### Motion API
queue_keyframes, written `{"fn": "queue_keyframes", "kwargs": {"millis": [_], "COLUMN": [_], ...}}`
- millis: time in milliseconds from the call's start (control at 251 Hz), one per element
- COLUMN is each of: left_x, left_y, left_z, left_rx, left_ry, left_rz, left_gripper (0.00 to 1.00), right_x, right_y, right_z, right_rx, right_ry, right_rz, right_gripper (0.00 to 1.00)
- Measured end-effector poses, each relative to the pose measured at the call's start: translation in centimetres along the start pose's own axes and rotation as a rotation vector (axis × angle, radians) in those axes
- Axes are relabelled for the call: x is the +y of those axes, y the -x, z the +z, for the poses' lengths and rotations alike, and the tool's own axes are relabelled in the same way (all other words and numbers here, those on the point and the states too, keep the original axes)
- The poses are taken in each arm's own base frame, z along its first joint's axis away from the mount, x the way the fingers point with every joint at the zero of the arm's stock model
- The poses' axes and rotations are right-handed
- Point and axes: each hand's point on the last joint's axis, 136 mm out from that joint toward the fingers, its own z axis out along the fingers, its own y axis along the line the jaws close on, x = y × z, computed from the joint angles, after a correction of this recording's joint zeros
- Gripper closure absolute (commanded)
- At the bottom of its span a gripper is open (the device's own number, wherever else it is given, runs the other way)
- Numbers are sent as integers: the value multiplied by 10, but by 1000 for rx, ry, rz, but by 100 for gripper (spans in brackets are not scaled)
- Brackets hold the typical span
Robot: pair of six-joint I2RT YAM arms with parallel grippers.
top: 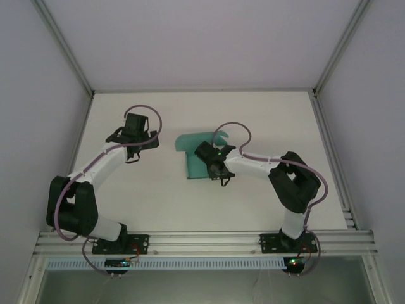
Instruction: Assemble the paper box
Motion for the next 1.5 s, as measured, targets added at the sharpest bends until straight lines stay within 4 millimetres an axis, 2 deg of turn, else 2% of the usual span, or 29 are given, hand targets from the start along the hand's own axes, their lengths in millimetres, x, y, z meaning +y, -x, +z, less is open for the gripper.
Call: {"fn": "queue_keyframes", "kwargs": {"millis": [120,239,383,419,519,595,651,726,786,842,866,898,966,1090,1177,1369,1501], "left_x": [-9,-17,-25,-27,-37,-51,-67,-93,-112,-127,-133,-138,-146,-149,-148,-151,-156], "left_y": [2,5,14,17,31,42,46,41,31,19,13,5,-11,-32,-43,-51,-49], "left_z": [0,-1,-6,-10,-32,-58,-81,-109,-121,-123,-120,-115,-94,-58,-43,-37,-40], "left_rx": [-5,-11,-30,-43,-104,-171,-222,-273,-287,-273,-258,-232,-144,-12,56,94,81], "left_ry": [-46,-92,-134,-147,-222,-327,-423,-554,-629,-677,-692,-701,-698,-663,-646,-622,-575], "left_rz": [7,25,56,64,92,143,202,313,400,471,500,529,576,639,663,714,755], "left_gripper": [1,0,0,0,0,0,1,0,1,0,0,5,13,32,50,78,90], "right_x": [-2,-3,-5,-7,-15,-19,-18,-14,-10,-6,-5,-5,-4,-7,-6,-4,-7], "right_y": [0,9,30,38,71,94,105,115,119,125,128,134,143,150,144,130,132], "right_z": [-4,-12,-37,-46,-74,-93,-102,-106,-104,-101,-99,-96,-91,-82,-75,-58,-50], "right_rx": [11,-9,-92,-124,-260,-369,-423,-468,-478,-475,-474,-468,-458,-425,-386,-295,-256], "right_ry": [11,29,77,86,88,81,74,76,84,103,110,124,159,211,239,258,225], "right_rz": [21,35,-10,-39,-155,-272,-383,-529,-625,-693,-713,-738,-765,-787,-816,-856,-847], "right_gripper": [69,65,52,45,21,9,3,2,7,12,16,22,28,39,49,74,88]}}
